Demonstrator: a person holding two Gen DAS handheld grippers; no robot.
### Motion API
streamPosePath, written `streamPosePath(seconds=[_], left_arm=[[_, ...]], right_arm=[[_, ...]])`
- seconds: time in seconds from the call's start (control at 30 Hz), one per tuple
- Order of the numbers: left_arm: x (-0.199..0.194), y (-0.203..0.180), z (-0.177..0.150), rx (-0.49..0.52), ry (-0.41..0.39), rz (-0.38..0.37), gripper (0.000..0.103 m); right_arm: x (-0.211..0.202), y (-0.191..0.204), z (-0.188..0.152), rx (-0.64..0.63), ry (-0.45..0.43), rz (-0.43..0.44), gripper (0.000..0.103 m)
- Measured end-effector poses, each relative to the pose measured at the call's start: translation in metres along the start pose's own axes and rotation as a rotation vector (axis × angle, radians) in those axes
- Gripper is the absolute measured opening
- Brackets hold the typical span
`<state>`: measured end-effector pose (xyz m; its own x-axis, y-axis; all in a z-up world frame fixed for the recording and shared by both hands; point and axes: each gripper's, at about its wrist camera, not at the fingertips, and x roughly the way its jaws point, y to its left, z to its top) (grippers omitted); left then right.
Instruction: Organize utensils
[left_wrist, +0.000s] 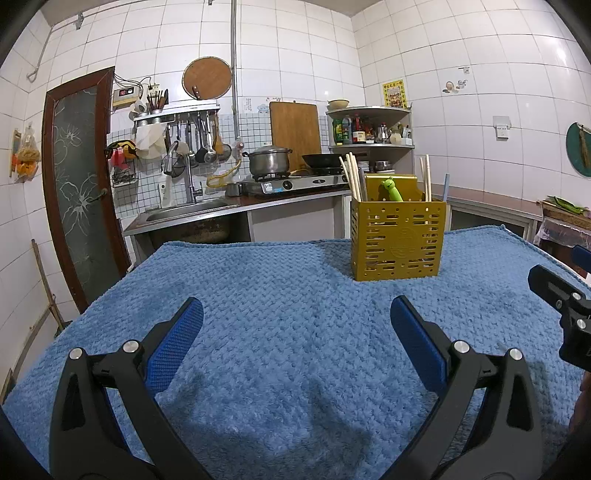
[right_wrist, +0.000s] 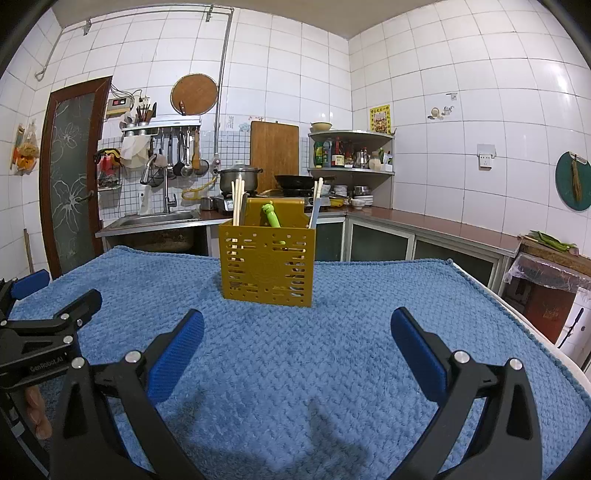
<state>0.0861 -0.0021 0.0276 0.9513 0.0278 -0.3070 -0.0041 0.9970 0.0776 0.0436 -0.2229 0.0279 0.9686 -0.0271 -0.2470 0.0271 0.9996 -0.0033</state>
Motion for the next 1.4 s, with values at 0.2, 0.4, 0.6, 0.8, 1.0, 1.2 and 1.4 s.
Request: streamPosePath(seconds=[0.2, 0.4, 0.6, 0.8, 1.0, 1.2, 1.4], left_arm=[[0.0004, 0.0006, -0.0009, -0.003, 0.002, 0.003, 0.098], [-0.0008, 0.0022, -0.0017, -0.001, 0.002, 0.005, 0.098], [-0.0001, 0.0026, -0.0016, -0.005, 0.008, 0.003, 0.098], [-0.0002, 0.003, -0.0016, -0.005, 0.008, 0.003, 0.098], [0.0012, 0.0025, -0.0012, -0.006, 0.011, 0.0, 0.098], [0.0013, 0.0025, -0.0014, -0.005, 0.011, 0.0, 0.098], [0.0011, 0.0028, -0.0013, -0.008, 0.01, -0.001, 0.098]], right_arm=[[-0.0002, -0.0003, 0.0003, 0.0, 0.0, 0.001, 0.099], [-0.0003, -0.0003, 0.0, 0.0, 0.0, 0.0, 0.099], [-0.0005, 0.0003, -0.001, -0.001, 0.0, -0.001, 0.099], [0.0, 0.0002, -0.001, -0.001, -0.001, -0.002, 0.099], [-0.0006, -0.0005, -0.0008, 0.003, -0.004, -0.002, 0.099], [-0.0012, -0.0006, -0.001, 0.002, -0.006, -0.003, 0.099], [-0.0012, -0.0011, -0.0009, 0.004, -0.003, -0.002, 0.099]])
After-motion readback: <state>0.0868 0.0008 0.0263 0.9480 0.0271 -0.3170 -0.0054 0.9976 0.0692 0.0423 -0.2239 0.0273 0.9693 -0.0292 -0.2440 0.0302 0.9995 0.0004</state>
